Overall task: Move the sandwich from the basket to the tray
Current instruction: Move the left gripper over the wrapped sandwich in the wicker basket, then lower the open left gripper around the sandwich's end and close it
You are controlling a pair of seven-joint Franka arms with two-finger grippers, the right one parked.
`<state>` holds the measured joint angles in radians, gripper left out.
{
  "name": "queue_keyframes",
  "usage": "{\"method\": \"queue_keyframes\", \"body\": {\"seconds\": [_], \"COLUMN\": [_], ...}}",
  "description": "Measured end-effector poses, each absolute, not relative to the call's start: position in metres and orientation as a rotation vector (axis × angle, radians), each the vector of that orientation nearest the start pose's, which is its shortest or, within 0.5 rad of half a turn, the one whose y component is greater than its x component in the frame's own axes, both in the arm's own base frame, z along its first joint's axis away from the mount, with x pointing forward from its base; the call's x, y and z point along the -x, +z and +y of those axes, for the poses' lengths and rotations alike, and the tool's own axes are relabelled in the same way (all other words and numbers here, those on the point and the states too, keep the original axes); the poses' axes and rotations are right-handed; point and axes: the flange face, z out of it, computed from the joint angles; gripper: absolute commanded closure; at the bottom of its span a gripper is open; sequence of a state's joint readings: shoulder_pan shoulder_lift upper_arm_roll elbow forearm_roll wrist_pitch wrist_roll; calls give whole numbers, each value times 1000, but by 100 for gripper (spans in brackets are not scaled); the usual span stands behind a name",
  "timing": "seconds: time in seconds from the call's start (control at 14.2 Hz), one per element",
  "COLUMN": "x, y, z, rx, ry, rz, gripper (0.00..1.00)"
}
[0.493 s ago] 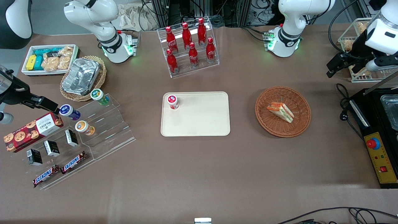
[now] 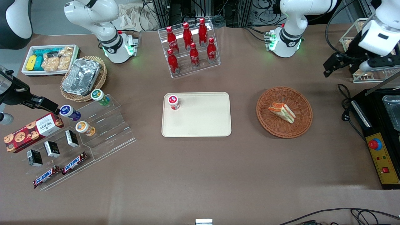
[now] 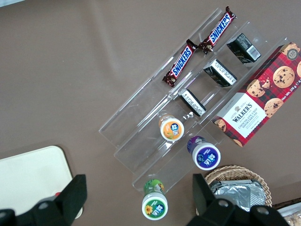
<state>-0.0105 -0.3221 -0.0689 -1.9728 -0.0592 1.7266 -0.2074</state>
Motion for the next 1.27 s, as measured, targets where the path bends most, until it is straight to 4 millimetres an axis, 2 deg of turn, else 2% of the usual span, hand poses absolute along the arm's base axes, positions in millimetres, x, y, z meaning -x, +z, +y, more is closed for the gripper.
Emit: {"method": "queue_keyframes", "body": {"seconds": [0.28,0.49,0.63,0.92,1.13,1.27], "x": [-457,-454,-451,-456,-469,-473], "y": [572,530,500,450,413,393], "z": [-58,-74,-88,-120,-128,-129], "rx": [3168,3153,3133,3042,2965,2920], "ry": [-27,-21,-35,-59,-9,24], "rz": [-188,-226,-363,-800,-1042,-1143], "gripper": [1,1,1,1,1,1]}}
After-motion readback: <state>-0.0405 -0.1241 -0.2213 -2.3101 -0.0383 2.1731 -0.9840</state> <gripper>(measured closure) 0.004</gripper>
